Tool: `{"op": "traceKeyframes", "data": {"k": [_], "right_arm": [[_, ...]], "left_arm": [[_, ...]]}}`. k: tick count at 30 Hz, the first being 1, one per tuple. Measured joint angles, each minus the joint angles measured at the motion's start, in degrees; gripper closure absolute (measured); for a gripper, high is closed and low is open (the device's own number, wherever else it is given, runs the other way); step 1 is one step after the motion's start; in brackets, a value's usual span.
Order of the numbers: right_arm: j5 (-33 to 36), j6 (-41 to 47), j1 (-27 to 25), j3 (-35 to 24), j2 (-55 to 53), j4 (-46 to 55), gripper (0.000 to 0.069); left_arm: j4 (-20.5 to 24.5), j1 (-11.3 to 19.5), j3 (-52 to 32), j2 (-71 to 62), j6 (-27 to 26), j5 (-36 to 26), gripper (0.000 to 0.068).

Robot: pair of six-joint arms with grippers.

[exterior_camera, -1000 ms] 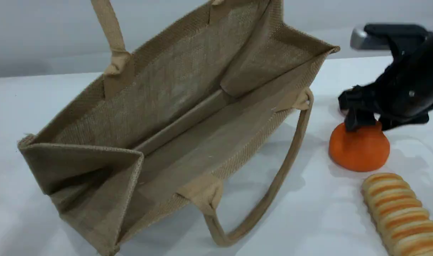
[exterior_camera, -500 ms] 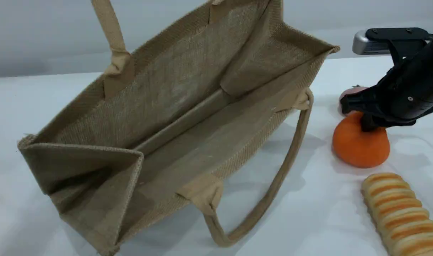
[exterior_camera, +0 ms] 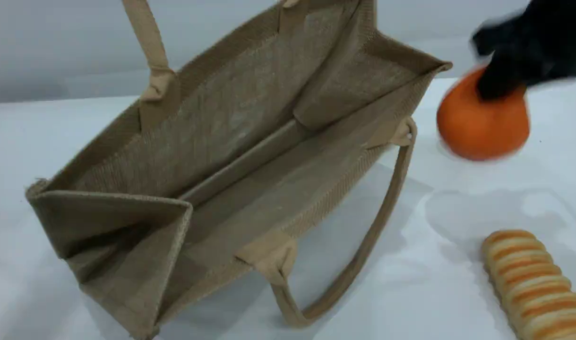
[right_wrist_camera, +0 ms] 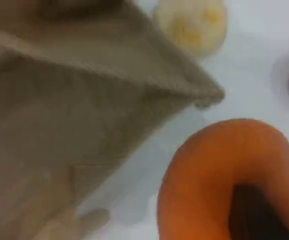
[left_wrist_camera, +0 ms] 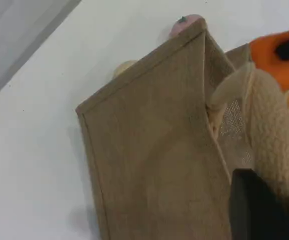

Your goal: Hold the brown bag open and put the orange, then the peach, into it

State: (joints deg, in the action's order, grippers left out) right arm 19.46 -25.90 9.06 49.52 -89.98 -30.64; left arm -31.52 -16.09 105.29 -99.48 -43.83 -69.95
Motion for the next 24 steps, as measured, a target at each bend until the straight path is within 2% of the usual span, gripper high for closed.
{"op": "traceKeyframes", "data": {"k": [6,11,15,20,24], "right_arm": [[7.68,6.11,0.06,0.00,10.26,4.36,0.0657],[10.55,2.08,2.83,0.00,14.11,-2.56,0.0657],[6.41,0.07,9.62,0.00,12.73,-8.39,0.0657],[-2.25,0.07,18.78,0.05,8.26,-11.99,0.0657],[-9.32,0.07,23.00,0.23,3.37,-12.09,0.0657]], "left_arm": [[-0.12,0.00,0.00,-0.06,0.00,0.00,0.0596],[-0.16,0.00,0.00,-0.06,0.00,0.00,0.0596],[-0.16,0.00,0.00,-0.06,0.00,0.00,0.0596],[-0.16,0.00,0.00,-0.06,0.00,0.00,0.0596],[-0.16,0.00,0.00,-0.06,0.00,0.00,0.0596]]}}
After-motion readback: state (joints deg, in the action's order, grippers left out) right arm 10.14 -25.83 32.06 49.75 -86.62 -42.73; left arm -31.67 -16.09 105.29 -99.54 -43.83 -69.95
